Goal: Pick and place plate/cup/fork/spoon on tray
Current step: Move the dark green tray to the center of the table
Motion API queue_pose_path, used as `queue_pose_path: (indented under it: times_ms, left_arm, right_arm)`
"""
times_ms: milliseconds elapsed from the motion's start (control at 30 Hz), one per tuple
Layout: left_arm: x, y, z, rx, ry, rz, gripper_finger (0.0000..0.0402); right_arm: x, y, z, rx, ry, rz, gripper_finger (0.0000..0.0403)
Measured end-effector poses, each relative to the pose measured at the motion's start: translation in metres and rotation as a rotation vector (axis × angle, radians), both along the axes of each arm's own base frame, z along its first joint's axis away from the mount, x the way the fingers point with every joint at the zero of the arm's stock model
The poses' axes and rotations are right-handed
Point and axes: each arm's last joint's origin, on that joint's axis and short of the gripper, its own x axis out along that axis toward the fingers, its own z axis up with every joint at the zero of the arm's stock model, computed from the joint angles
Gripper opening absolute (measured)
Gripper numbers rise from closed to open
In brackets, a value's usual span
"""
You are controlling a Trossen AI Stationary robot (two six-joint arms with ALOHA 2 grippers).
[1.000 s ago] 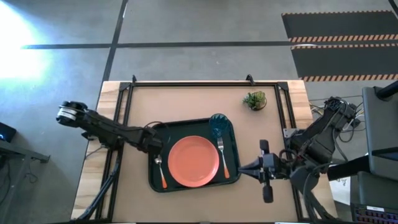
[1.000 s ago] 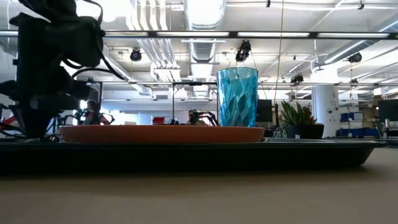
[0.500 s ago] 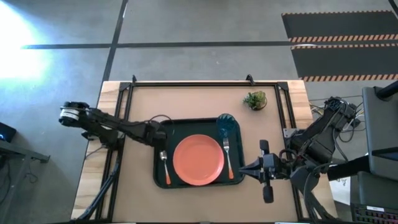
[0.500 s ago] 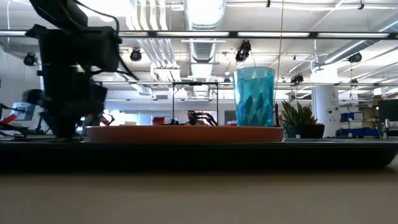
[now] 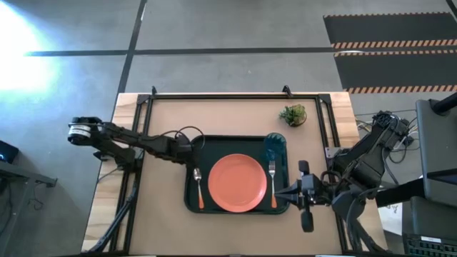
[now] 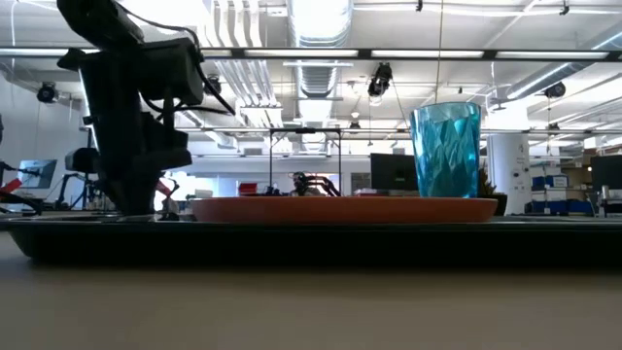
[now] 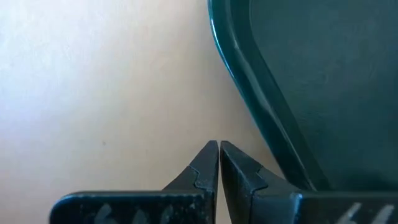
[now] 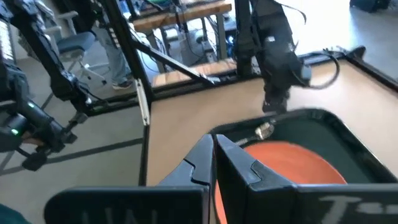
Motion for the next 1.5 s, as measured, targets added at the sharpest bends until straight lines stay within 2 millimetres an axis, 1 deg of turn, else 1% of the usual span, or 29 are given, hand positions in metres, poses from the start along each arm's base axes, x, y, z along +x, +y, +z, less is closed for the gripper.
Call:
queue_pose_path:
  times_ms: [133,233,300,533,667,800,933,1067,1167,1300,1400,1500]
  left_arm:
    - [0.000,-0.001,0.001,-0.016,-0.005,-0.004,0.0000]
    - [0.000,-0.001,0.007,-0.032,-0.034,-0.014,0.0000]
    - [-0.001,-0.001,0.014,-0.029,-0.055,-0.031,0.0000]
    - [-0.009,-0.001,0.041,-0.015,-0.188,-0.062,0.0000]
    - [-0.016,-0.001,0.057,0.003,-0.269,-0.083,0.0000]
    - [-0.025,-0.001,0.073,0.025,-0.358,-0.098,0.0000]
    - [-0.032,-0.003,0.081,0.026,-0.405,-0.106,0.0000]
    - [-0.032,-0.008,0.081,0.019,-0.411,-0.135,0.0000]
    - [-0.026,-0.013,0.077,0.013,-0.398,-0.160,0.0000]
    - [-0.011,-0.023,0.066,0.003,-0.398,-0.203,0.0000]
    - [-0.002,-0.031,0.055,-0.004,-0.356,-0.237,0.0000]
    - [0.004,-0.038,0.043,-0.038,-0.298,-0.240,0.0000]
  right_arm:
    - [-0.003,-0.003,-0.011,0.039,0.088,-0.044,0.0009]
    - [-0.003,-0.005,-0.027,0.103,0.176,-0.118,0.0009]
    - [0.001,-0.004,-0.041,0.154,0.231,-0.170,0.0009]
    - [0.019,0.016,-0.098,0.302,0.423,-0.273,0.0009]
    - [0.029,0.028,-0.129,0.330,0.508,-0.347,0.0009]
    - [0.038,0.037,-0.152,0.336,0.544,-0.414,0.0009]
    - [0.044,0.042,-0.166,0.354,0.574,-0.452,0.0009]
    - [0.048,0.041,-0.165,0.369,0.560,-0.454,0.0009]
    - [0.049,0.038,-0.153,0.342,0.502,-0.438,0.0009]
    - [0.050,0.036,-0.114,0.257,0.343,-0.367,0.0009]
    - [0.048,0.032,-0.079,0.171,0.233,-0.324,0.0009]
    - [0.044,0.027,-0.049,0.074,0.166,-0.277,0.0009]
